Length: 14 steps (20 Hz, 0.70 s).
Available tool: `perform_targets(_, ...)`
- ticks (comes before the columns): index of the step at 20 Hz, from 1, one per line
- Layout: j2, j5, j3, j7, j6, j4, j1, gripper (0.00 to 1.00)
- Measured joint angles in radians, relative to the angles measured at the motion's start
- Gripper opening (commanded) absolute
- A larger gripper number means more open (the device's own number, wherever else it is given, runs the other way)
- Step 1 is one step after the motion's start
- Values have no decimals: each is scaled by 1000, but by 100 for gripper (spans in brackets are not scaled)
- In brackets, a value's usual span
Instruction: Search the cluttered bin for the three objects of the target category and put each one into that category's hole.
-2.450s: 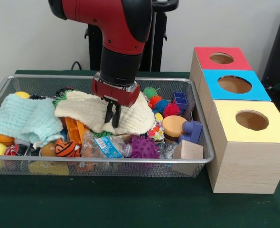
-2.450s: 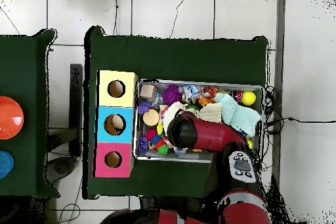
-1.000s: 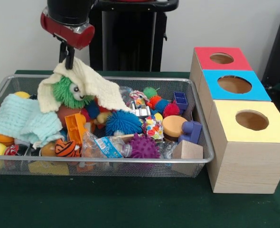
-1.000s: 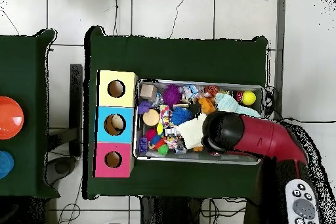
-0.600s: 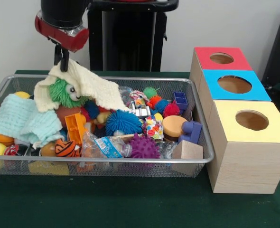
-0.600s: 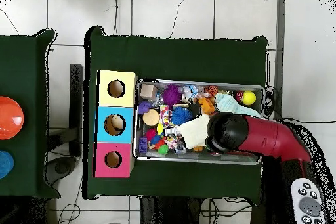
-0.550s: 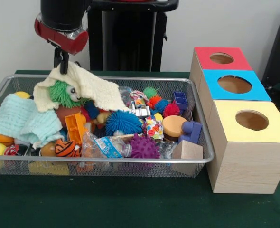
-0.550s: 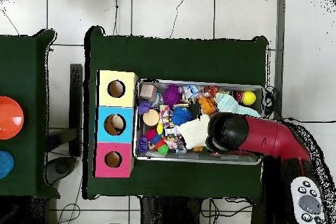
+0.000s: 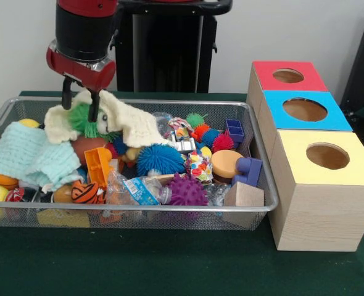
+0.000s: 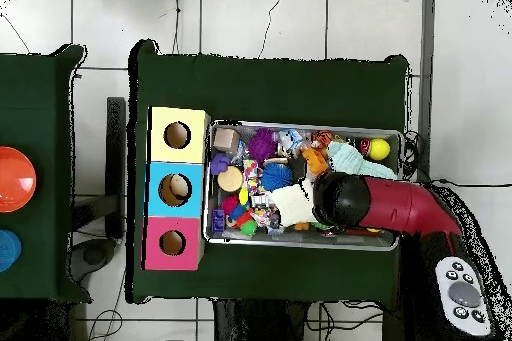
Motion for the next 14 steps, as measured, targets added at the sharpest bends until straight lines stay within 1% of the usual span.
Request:
perform_targets(6,8,-18,11,0,-4,0,-1,100)
perform_targets(14,8,-18,34,0,-4,0,3,100)
